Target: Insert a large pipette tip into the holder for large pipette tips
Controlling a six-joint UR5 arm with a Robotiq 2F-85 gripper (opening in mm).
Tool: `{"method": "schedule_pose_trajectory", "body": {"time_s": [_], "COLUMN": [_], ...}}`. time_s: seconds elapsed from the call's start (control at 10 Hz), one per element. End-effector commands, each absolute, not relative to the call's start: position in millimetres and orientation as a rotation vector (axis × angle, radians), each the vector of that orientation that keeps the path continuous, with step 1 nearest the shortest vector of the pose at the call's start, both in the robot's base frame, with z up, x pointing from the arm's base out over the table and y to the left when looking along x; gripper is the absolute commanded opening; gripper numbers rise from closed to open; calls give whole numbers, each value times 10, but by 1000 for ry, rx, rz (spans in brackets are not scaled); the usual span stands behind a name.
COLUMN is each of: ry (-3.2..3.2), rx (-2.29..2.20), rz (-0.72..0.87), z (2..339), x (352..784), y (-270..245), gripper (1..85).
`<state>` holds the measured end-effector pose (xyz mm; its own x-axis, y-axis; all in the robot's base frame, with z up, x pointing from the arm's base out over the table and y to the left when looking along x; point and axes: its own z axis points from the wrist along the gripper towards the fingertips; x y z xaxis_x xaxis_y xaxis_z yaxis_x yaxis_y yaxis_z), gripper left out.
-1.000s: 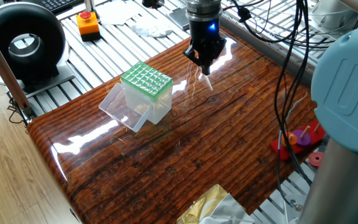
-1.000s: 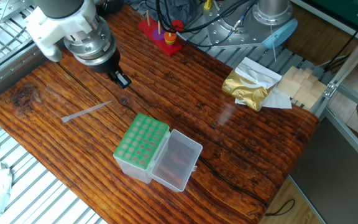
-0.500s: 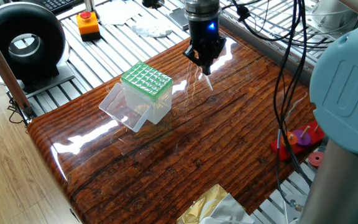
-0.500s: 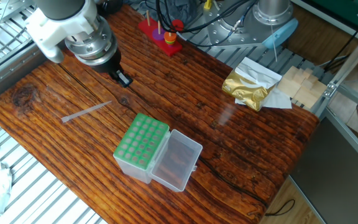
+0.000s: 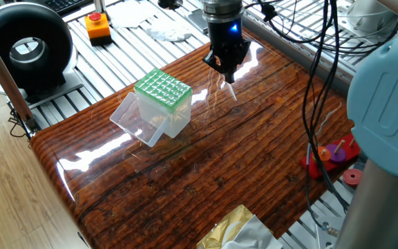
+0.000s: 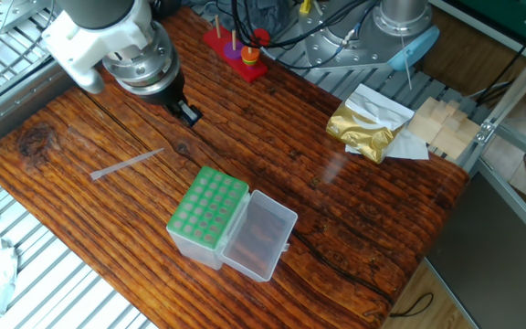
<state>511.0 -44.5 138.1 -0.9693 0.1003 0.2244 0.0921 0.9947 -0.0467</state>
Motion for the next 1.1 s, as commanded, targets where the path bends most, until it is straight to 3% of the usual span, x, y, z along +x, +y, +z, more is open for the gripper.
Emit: {"method": "schedule_pose_trajectory", "body": {"time_s": [0.0,0.7,1.0], "ry": [-2924,-2756,-2723], "rx": [-174,-103,-181], "rz": [-97,-43,-220], "z": [1398,1525,1576], "x": [5165,4729,4709], "y": [-173,-259,91], "gripper": [10,10,10]}}
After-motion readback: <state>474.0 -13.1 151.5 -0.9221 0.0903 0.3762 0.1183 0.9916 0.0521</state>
